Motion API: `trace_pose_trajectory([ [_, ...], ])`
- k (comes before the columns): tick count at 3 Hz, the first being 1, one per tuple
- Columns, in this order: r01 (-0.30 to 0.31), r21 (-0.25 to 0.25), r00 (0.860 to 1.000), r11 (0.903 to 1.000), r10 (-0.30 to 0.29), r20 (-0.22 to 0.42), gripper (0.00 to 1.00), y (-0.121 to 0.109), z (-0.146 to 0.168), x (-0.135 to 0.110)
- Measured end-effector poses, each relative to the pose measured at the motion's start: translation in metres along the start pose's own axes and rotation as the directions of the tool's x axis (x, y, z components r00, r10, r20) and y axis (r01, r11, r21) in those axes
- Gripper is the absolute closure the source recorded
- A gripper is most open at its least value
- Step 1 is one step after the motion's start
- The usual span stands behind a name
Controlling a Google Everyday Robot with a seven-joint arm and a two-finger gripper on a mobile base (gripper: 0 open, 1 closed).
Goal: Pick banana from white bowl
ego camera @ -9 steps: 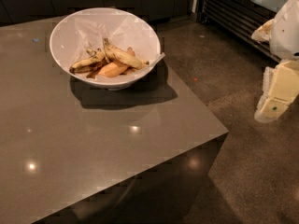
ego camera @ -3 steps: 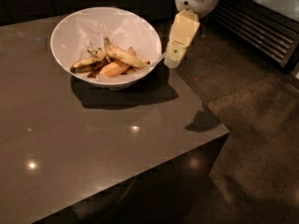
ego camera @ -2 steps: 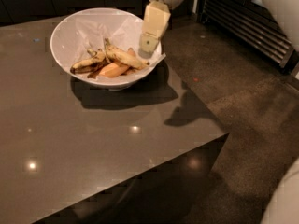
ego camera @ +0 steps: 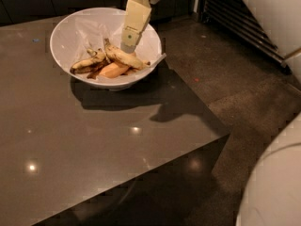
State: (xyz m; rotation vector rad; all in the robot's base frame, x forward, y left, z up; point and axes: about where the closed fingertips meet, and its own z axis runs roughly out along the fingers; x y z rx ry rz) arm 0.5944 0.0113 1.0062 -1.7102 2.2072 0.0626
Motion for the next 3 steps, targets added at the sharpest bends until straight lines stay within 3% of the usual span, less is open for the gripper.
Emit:
trace_pose_trajectory([
  [1,-0.056,-0.035,0.998,0.9978,0.057,0.027,0.00,-0.008,0.012,-0.005],
  [3,-0.114,-0.076,0.993,0.9905,0.114,-0.016,0.11,-0.019,0.045,-0.015],
])
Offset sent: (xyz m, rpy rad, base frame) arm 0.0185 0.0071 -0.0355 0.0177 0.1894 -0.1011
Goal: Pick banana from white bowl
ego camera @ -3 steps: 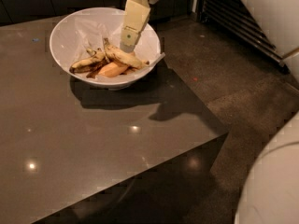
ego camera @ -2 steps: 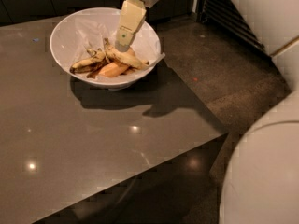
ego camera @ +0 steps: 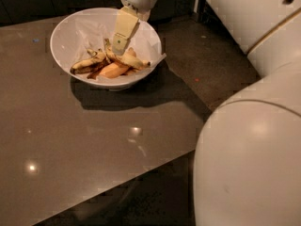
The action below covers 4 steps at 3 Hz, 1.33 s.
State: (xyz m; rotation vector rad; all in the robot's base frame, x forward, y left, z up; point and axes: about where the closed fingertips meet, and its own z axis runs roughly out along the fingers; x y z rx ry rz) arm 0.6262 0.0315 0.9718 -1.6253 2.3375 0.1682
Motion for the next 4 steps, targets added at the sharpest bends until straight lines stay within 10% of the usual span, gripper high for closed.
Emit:
trace_pose_trajectory([
  [4,-0.003,0.002,0.992,1.0000,0.003,-0.126,0.32,0.005,0.047,-0.015],
])
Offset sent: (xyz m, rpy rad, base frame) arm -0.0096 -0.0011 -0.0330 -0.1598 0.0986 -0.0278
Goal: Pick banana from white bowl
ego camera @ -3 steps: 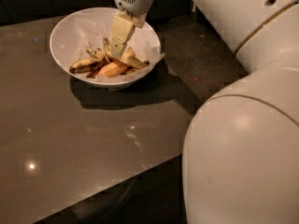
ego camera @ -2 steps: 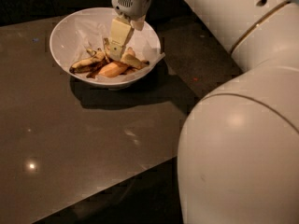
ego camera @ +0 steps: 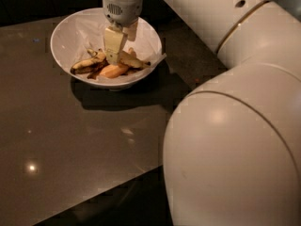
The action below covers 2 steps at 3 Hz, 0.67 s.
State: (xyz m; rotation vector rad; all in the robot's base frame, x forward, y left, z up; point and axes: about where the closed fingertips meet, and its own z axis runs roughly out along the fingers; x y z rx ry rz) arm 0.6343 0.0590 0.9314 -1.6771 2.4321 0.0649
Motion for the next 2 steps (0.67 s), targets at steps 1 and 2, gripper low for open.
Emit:
trace_pose_trajectory([
  [1,0.007,-0.016,1.000,0.9998,-0.007,-0.019,0.33,0.0026,0.0111,-0.0049],
  [2,0.012,-0.035,0.999,0.9993,-0.013,-0.030,0.54,0.0023,0.0203,-0.0060],
])
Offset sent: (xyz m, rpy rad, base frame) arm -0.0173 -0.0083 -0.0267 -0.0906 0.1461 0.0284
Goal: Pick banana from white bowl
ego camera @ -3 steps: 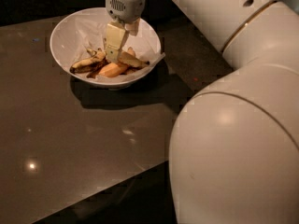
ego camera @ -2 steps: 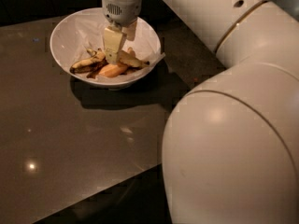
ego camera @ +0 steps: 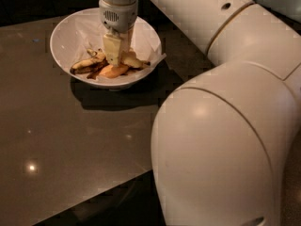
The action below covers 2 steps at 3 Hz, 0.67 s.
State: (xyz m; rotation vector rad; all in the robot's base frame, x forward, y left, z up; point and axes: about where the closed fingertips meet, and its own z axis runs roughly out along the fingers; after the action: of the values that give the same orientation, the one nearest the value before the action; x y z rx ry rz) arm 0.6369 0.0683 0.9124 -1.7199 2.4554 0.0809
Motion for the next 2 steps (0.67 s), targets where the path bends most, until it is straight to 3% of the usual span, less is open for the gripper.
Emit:
trace_pose_trajectory([
  [2,0.000,0.000,1.000,1.0000,0.000,0.000,0.99,0.0000,0.0000,0.0000],
])
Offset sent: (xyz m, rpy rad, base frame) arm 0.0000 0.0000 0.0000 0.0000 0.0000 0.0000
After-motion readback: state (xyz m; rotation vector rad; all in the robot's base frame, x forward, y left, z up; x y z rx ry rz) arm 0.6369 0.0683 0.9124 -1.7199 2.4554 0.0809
